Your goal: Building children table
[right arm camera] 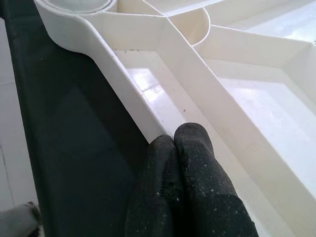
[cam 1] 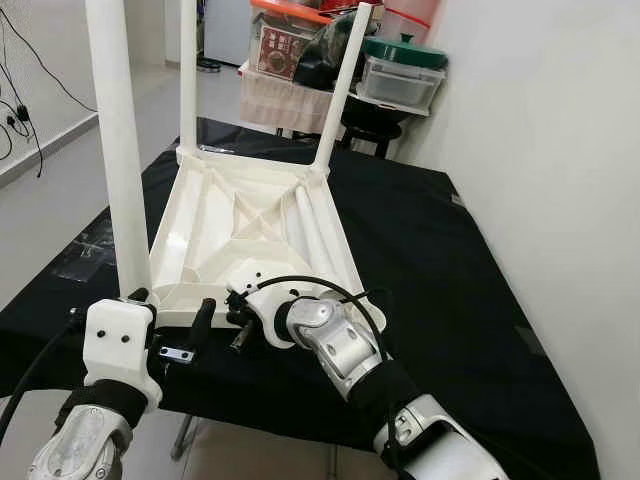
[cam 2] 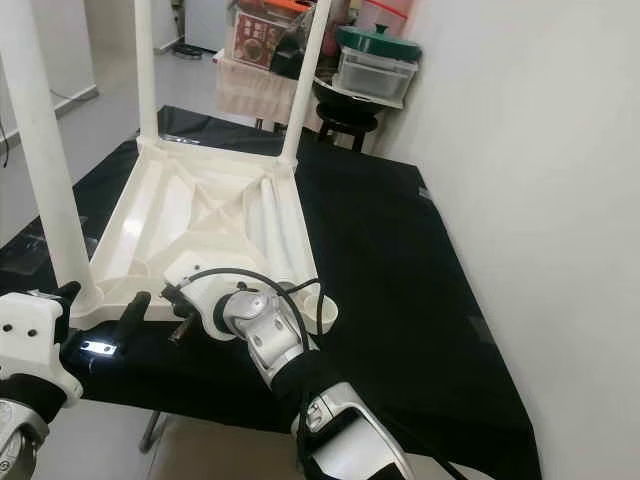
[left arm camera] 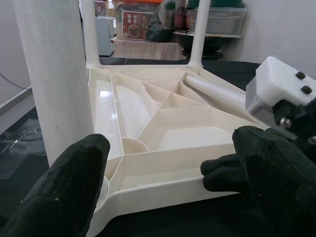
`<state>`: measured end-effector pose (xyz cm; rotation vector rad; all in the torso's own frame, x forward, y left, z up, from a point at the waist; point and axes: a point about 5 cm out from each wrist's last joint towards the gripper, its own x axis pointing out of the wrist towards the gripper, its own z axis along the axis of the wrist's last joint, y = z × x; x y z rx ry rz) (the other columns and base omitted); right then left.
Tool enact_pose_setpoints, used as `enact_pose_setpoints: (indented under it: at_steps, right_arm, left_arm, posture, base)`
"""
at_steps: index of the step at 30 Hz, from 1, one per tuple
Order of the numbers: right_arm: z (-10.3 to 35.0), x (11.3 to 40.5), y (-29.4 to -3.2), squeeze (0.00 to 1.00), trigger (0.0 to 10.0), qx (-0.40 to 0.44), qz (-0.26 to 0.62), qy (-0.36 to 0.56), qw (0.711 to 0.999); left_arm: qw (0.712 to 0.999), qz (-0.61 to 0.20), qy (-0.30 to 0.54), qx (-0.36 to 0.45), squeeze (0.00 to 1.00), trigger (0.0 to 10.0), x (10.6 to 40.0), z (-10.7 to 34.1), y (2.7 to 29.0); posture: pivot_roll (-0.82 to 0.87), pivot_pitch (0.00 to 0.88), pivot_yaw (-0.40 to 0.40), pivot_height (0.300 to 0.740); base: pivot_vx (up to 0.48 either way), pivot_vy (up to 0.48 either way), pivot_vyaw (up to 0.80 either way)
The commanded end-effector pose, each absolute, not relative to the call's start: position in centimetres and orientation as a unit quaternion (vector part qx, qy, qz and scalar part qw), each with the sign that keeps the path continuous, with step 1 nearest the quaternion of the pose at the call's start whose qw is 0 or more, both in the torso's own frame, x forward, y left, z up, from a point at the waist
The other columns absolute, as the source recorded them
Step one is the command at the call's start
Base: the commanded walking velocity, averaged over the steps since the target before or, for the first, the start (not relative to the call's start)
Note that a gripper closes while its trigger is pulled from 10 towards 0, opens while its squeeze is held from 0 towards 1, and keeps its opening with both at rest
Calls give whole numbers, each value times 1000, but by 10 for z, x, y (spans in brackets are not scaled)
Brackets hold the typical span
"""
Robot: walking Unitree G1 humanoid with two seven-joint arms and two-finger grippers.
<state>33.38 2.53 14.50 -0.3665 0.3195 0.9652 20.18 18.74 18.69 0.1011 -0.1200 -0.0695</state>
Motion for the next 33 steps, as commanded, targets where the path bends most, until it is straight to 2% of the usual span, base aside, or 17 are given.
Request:
enact_pose_setpoints:
  at_steps: [1,5,11,17,18,20,21,25,27,31,33]
  right_arm:
    - [155,302,84,0,10000,-103,528,146,830]
    - [164,288,98,0,10000,-36,563,137,814]
    - [167,288,105,0,10000,-19,527,130,840]
    - [167,280,112,0,10000,-13,527,123,841]
    - [166,280,112,275,10000,-15,528,120,841]
    - [165,280,111,275,10000,-17,529,119,840]
    - [166,283,107,1000,10000,-12,525,114,843]
    - [171,291,97,1000,10000,-2,524,101,846]
    - [179,300,84,1000,10000,-1,543,78,836]
    - [199,324,41,1000,10000,-21,574,32,818]
    - [204,326,34,1000,10000,-18,580,25,814]
  left_arm:
    - [996,-45,-64,50,0,10000,202,187,183]
    - [995,-46,-64,52,0,10000,202,187,183]
    - [995,-48,-65,52,0,10000,203,187,182]
    - [995,-49,-67,55,0,10000,204,188,182]
    - [995,-48,-67,55,0,10000,205,188,182]
    - [995,-48,-68,56,0,10000,205,188,183]
    - [995,-48,-68,56,0,10000,205,188,183]
    - [995,-50,-69,57,0,10000,206,188,183]
    - [995,-53,-69,59,0,10000,207,188,182]
    - [994,-61,-67,66,0,10000,209,187,181]
    - [994,-61,-67,67,0,10000,209,187,181]
  posture:
    - [188,31,-199,740]
    - [182,33,-196,740]
    - [178,30,-195,740]
    - [180,26,-190,740]
    - [179,25,-188,740]
    - [179,25,-188,740]
    - [177,23,-184,740]
    - [174,20,-179,740]
    - [173,19,-176,740]
    - [172,9,-169,740]
    - [172,9,-169,740]
  base:
    - [0,0,0]
    - [0,0,0]
    - [0,0,0]
    - [0,0,0]
    - [0,0,0]
    - [0,0,0]
    - [0,0,0]
    - [0,0,0]
    - [0,0,0]
    - [0,0,0]
    - [0,0,0]
